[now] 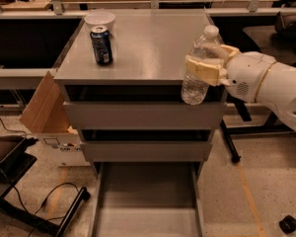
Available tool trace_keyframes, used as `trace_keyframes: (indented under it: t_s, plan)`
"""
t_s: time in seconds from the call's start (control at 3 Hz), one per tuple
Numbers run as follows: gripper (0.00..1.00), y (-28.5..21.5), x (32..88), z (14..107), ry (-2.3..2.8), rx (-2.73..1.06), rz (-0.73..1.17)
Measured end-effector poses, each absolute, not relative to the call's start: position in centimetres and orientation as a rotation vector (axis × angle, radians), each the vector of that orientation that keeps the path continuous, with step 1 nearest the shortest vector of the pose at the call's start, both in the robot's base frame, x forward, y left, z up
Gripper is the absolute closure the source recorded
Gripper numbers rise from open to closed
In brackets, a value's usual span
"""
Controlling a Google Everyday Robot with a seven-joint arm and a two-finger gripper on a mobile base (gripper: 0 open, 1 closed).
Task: Place water bottle into bottom drawer
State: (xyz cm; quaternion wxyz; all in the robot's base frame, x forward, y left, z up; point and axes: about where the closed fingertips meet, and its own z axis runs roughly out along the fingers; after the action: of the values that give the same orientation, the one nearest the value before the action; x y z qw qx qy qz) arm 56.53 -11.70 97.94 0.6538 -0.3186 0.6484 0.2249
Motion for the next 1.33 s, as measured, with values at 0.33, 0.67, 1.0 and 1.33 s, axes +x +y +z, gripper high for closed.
trace_keyframes:
  t_s: [0.33,0.67,1.0,1.33]
  plan:
    - [1.00,-12.0,53.6,95.4,1.446,-0.659,0.544]
    - [1.00,-11.5,51.1,90.6,1.393,-0.595,0.583]
    - [1.00,-9.8,49.0,85.0,1.356,-0.546,0.648]
    - [1.00,-9.8,49.0,85.0,1.356,-0.546,0.648]
